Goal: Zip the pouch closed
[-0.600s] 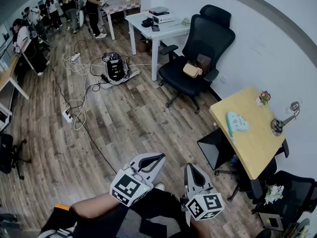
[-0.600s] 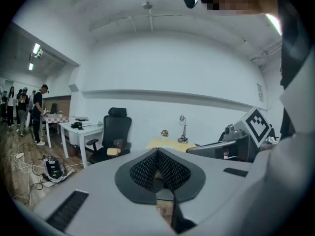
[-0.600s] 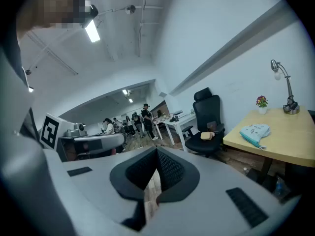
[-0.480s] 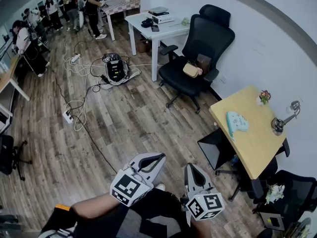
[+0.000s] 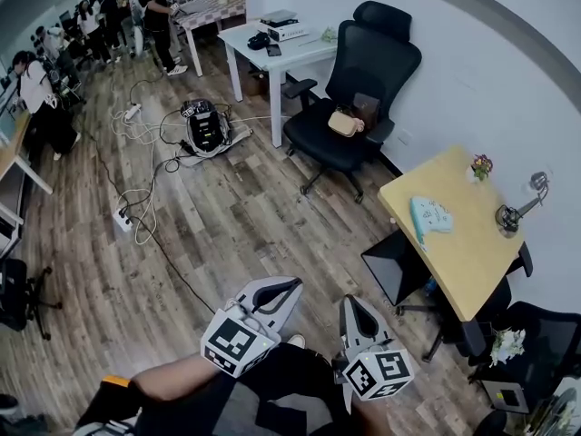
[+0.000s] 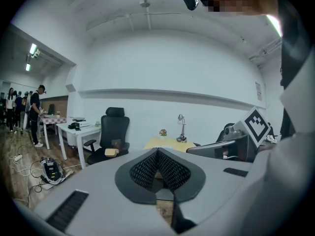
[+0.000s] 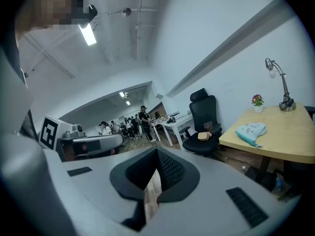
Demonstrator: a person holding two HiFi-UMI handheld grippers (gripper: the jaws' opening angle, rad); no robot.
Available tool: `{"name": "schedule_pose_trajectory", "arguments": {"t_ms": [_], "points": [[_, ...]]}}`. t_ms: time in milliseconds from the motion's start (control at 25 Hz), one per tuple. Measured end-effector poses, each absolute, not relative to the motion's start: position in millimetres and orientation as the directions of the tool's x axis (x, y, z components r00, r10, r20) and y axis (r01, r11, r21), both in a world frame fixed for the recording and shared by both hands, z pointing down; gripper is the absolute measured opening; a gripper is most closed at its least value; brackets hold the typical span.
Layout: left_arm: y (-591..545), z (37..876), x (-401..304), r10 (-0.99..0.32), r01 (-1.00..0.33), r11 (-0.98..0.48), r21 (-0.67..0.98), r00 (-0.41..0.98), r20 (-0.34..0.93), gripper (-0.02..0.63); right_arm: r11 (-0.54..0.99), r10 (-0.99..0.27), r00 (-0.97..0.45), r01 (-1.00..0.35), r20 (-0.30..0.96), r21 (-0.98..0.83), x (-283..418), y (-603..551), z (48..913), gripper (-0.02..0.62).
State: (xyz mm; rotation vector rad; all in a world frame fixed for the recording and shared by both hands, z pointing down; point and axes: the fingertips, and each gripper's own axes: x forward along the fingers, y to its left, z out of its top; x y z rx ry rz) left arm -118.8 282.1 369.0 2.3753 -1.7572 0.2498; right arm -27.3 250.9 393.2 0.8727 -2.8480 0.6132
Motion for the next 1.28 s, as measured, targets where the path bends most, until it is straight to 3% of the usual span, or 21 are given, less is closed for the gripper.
{"name": "schedule_pose_trajectory", "arguments": {"t_ms": [480, 1280], "points": [[268, 365, -92, -0.909, -0.937, -0.348, 0.006, 0.339, 0.242, 0.009, 0.699, -0.610, -0.775, -0.623, 0.163, -0.351, 10, 229, 386, 0.012], [78, 396, -50, -0.719, -0.762, -0.642, 0.081, 0.636, 0.278, 0.009, 0.374, -0.831, -0.459, -0.880, 0.315, -0.294, 72, 78, 418, 0.012]]}}
